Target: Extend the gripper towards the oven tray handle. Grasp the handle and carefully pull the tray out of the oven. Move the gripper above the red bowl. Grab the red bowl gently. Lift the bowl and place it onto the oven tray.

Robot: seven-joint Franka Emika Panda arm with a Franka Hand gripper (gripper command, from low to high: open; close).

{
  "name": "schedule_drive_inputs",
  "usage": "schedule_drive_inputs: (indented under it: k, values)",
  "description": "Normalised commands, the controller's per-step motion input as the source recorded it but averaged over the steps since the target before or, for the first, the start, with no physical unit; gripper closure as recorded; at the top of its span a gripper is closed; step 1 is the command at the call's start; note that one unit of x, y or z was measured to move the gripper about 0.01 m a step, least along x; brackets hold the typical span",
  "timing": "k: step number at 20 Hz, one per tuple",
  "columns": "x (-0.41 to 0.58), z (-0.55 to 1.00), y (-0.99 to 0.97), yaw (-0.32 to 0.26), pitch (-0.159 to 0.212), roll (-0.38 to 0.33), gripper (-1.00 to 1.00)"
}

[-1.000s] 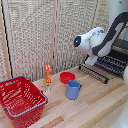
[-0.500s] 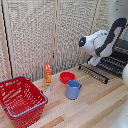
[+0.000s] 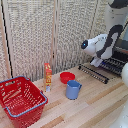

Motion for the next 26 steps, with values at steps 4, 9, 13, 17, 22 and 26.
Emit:
schedule_drive_inputs:
  k: [4, 9, 13, 17, 22, 26]
  values:
    - [0.016, 0.0, -0.16, 0.0, 0.0, -0.038, 1.0]
    - [0.0, 0.0, -0.11, 0.0, -0.007, -0.032, 1.0]
    - [-0.016, 0.0, -0.09, 0.0, -0.013, -0.032, 1.0]
    - [-0.074, 0.0, -0.08, 0.005, -0.002, -0.038, 1.0]
    - [-0.184, 0.02, -0.04, 0.025, -0.001, 0.027, 1.0]
    - [-0.131, 0.0, 0.13, 0.035, 0.014, 0.14, 1.0]
